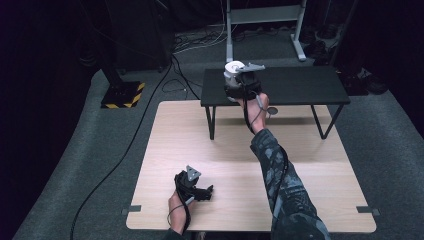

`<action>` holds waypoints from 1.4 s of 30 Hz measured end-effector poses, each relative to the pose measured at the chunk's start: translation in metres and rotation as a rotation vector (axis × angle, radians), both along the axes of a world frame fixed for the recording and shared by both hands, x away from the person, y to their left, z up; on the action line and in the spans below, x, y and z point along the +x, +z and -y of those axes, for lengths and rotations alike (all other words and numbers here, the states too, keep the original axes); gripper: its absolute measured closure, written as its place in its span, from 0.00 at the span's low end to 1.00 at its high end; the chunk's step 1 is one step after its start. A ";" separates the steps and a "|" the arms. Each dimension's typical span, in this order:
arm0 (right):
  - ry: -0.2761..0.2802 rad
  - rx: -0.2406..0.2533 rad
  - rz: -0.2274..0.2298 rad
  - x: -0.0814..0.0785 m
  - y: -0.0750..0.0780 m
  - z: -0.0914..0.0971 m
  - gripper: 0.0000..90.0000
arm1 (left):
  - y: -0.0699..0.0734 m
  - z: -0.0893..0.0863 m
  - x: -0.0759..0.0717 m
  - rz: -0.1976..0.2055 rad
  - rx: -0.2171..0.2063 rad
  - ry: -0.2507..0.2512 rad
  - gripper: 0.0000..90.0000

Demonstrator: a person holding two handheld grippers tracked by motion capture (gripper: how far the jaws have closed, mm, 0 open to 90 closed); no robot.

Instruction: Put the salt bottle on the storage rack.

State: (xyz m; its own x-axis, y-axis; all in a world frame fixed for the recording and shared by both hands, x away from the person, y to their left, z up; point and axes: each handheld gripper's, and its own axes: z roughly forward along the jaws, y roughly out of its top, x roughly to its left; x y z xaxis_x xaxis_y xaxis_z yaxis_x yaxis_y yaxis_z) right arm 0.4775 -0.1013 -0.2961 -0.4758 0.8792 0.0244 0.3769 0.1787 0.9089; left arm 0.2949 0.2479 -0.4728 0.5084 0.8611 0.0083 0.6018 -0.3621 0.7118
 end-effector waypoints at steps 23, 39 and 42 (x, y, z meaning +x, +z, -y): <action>-0.050 -0.084 0.071 -0.018 -0.009 -0.008 0.00 | 0.000 0.000 -0.001 0.003 0.004 0.000 0.00; -0.181 -0.111 0.016 -0.134 -0.063 0.089 0.00 | 0.000 0.002 -0.002 0.010 0.010 0.000 0.00; -0.234 -0.107 0.009 -0.164 -0.086 0.109 0.00 | 0.000 0.002 -0.003 0.013 0.012 0.001 0.00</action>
State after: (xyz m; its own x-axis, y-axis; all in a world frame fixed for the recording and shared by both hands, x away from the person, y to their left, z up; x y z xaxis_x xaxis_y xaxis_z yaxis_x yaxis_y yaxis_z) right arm 0.3137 -0.2100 -0.3818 -0.2588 0.9628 -0.0776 0.4112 0.1826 0.8931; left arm 0.2923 0.2456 -0.4732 0.5073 0.8614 0.0246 0.5932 -0.3697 0.7152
